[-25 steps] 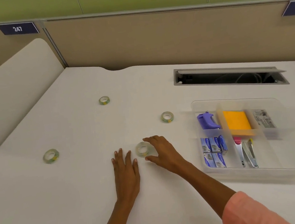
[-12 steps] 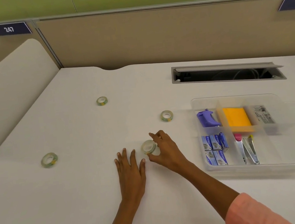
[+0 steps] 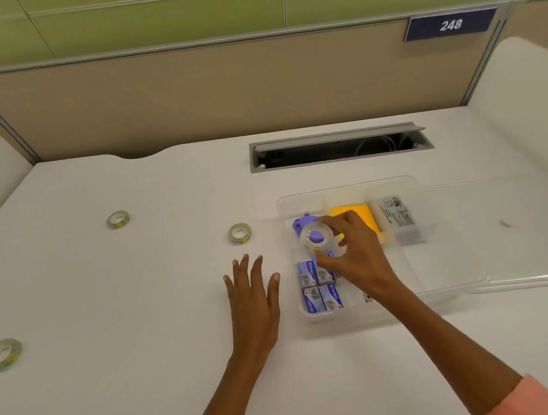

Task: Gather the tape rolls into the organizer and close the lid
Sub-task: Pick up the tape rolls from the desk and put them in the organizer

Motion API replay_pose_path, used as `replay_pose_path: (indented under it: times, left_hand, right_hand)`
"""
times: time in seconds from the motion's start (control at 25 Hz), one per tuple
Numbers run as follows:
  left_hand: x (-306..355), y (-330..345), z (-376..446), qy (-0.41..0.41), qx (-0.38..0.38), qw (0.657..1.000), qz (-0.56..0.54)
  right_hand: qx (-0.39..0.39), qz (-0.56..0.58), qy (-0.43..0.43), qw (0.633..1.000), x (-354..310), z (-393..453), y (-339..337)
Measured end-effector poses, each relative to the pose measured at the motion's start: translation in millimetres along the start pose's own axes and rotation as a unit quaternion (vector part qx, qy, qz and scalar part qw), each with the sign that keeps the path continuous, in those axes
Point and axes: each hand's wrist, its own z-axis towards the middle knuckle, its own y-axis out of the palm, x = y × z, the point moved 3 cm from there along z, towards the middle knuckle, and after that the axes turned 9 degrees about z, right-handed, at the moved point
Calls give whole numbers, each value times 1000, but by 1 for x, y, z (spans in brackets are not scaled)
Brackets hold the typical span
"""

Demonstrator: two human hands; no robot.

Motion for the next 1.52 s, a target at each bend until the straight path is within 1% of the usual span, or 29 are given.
replay_pose_path:
  times: [0.08,0.16,0.24,0.32,0.4,0.48,0.56,0.76,0.96,1.28,1.4,1.48,1.52]
  left_hand:
    - [26,8,4,31,1,999,-16]
    - [47,17,10,57,-12,998,-5]
    - [64,29,16,75,-43,996,18]
    - [74,42,18,70,-83,994,25]
    - [78,53,17,69,-105,991,51]
    - [77,59,17,74,-108,988,81]
    - [75,60,18,76,-106,988,88]
    - [75,58,16,63,-104,989,81]
    - [76,59,16,65,-106,989,81]
    - [76,59,16,69,-99,990,71]
    - [81,49,16,70,-85,994,0]
    - [77,34,21,65,-45,995,-59]
    - [71,24,26,64,-12,996,-64]
  right_hand:
    - [58,-13,30,998,21,-2,-47]
    - [95,-38,68,992,45,-5,-85]
    - [106,-66,110,986,67,-10,-110]
    - [97,-94,137,981,87,-16,-120]
    - [74,-127,153,977,101,-20,-120]
    - [44,-159,157,974,109,-18,-115]
    - [12,-184,155,970,113,-12,-110]
    - [-30,-190,172,966,120,-2,-104]
    - [-30,-188,181,965,121,-1,-103]
    - [-21,-216,158,963,110,-7,-102]
    - [-31,-238,148,960,104,-10,-102]
    - [2,-230,144,962,95,-11,-106]
    - [33,-223,140,964,89,-10,-108]
